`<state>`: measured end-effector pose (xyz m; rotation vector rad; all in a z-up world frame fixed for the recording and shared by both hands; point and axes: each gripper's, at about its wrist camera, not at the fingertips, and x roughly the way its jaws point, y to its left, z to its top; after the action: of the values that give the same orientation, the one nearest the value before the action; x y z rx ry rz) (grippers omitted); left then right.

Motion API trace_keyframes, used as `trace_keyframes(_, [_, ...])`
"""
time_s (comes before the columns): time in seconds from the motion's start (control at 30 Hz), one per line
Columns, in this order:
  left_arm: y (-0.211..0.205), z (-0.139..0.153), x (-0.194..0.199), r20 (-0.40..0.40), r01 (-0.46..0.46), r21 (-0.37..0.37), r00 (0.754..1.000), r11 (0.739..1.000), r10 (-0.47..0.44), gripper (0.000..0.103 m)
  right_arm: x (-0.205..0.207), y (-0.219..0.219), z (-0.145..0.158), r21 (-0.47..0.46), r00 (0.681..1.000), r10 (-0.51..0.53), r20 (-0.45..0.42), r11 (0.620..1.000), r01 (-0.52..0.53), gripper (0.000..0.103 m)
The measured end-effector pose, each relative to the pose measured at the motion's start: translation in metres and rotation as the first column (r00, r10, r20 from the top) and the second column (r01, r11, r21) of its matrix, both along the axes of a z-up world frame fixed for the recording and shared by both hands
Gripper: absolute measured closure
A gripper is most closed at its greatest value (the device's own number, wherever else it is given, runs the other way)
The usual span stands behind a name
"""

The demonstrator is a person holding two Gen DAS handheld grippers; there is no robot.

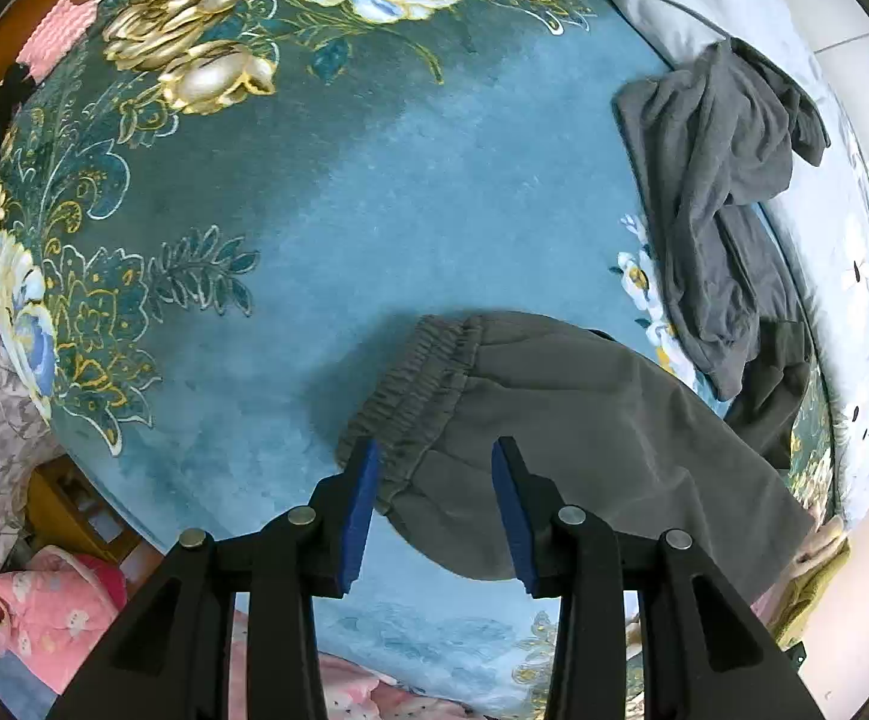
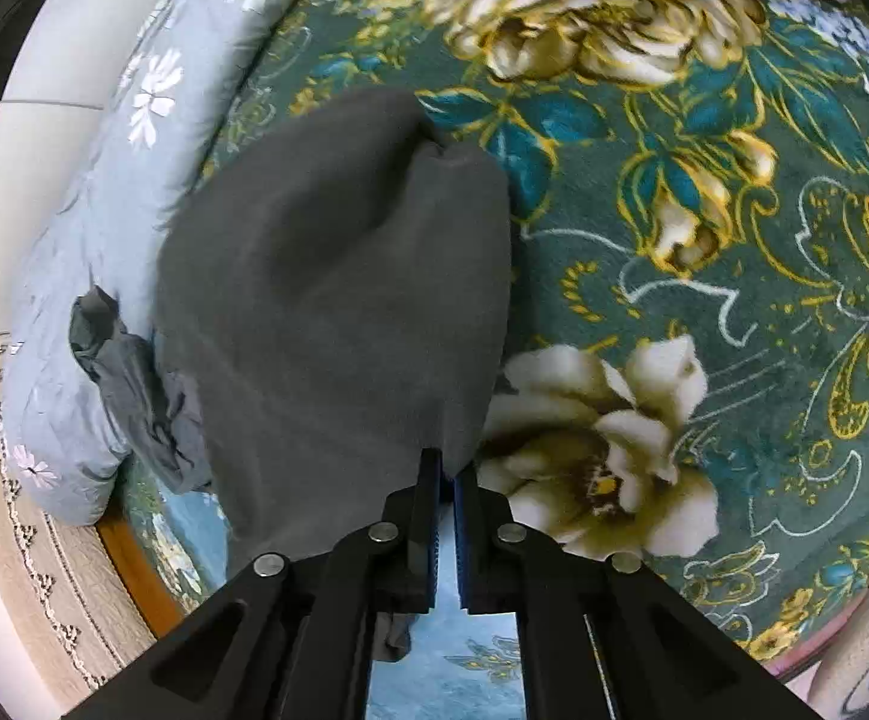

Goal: Fold clothes

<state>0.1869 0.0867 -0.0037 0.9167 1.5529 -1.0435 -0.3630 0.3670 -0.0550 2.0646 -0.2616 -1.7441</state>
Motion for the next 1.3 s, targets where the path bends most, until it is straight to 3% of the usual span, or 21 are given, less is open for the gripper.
trace_keyframes(0.13, [-0.008,-0.006,-0.009,-0.012,0.000,0.003,1.000,1.000,0.000,0.063,-0.012,-0.002,0.013,0.026,1.000,0.015,-0.011,1.000,-0.015,0.093])
trace_keyframes(0.17, [-0.010,-0.007,-0.011,-0.016,-0.001,0.002,1.000,1.000,0.001,0.063,-0.016,-0.002,0.017,0.043,1.000,0.019,-0.025,0.999,-0.018,0.088])
trace_keyframes(0.27, [-0.018,-0.011,-0.019,-0.024,0.002,0.001,1.000,1.000,-0.002,0.063,-0.033,-0.008,0.037,0.106,0.995,-0.011,-0.102,0.994,0.021,0.053])
trace_keyframes(0.33, [-0.024,-0.015,-0.025,-0.031,0.016,-0.003,0.999,1.000,-0.016,0.063,-0.044,-0.018,0.050,0.107,0.989,-0.051,-0.141,0.992,0.067,0.052])
trace_keyframes(0.4, [-0.028,-0.019,-0.029,-0.029,0.029,0.002,0.999,1.000,-0.029,0.063,-0.052,-0.041,0.058,0.040,0.987,-0.091,-0.135,0.994,0.097,0.052])
trace_keyframes(0.5, [-0.033,-0.027,-0.034,-0.029,0.036,0.018,0.999,0.999,-0.035,0.063,-0.050,-0.090,0.052,-0.062,0.994,-0.092,-0.050,0.994,0.089,0.049])
trace_keyframes(0.57, [-0.036,-0.031,-0.037,-0.031,0.034,0.029,0.999,0.999,-0.033,0.063,-0.048,-0.125,0.042,-0.075,0.995,-0.094,0.008,0.993,0.095,0.048])
trace_keyframes(0.63, [-0.038,-0.035,-0.038,-0.030,0.032,0.036,0.999,0.999,-0.031,0.063,-0.046,-0.150,0.032,-0.012,0.994,-0.102,0.027,0.995,0.103,0.045])
trace_keyframes(0.73, [-0.042,-0.039,-0.037,-0.027,0.027,0.043,0.999,0.999,-0.026,0.063,-0.050,-0.182,0.015,0.209,0.991,-0.135,-0.003,0.969,0.132,0.044])
trace_keyframes(0.87, [-0.045,-0.044,-0.038,-0.031,0.022,0.052,0.999,0.998,-0.021,0.063,-0.058,-0.197,0.001,0.422,0.988,-0.143,-0.058,0.893,0.154,0.044])
trace_keyframes(0.97, [-0.048,-0.048,-0.040,-0.038,0.026,0.059,0.999,0.998,-0.024,0.063,-0.058,-0.199,-0.008,0.504,0.991,-0.119,-0.053,0.854,0.129,0.047])
trace_keyframes(1.03, [-0.050,-0.051,-0.042,-0.046,0.029,0.064,0.999,0.998,-0.026,0.063,-0.057,-0.195,-0.013,0.523,0.993,-0.116,-0.038,0.844,0.119,0.056])
trace_keyframes(1.1, [-0.052,-0.054,-0.043,-0.052,0.031,0.068,0.998,0.997,-0.028,0.063,-0.056,-0.183,-0.017,0.493,0.991,-0.137,-0.004,0.862,0.121,0.081])
trace_keyframes(1.23, [-0.058,-0.057,-0.043,-0.101,-0.007,0.085,0.995,0.996,0.016,0.063,-0.054,-0.159,-0.009,0.369,0.988,-0.150,0.036,0.921,0.126,0.092])
trace_keyframes(1.3, [-0.061,-0.058,-0.042,-0.136,-0.047,0.101,0.989,0.994,0.060,0.063,-0.052,-0.146,0.006,0.252,0.991,-0.131,0.022,0.960,0.121,0.094])
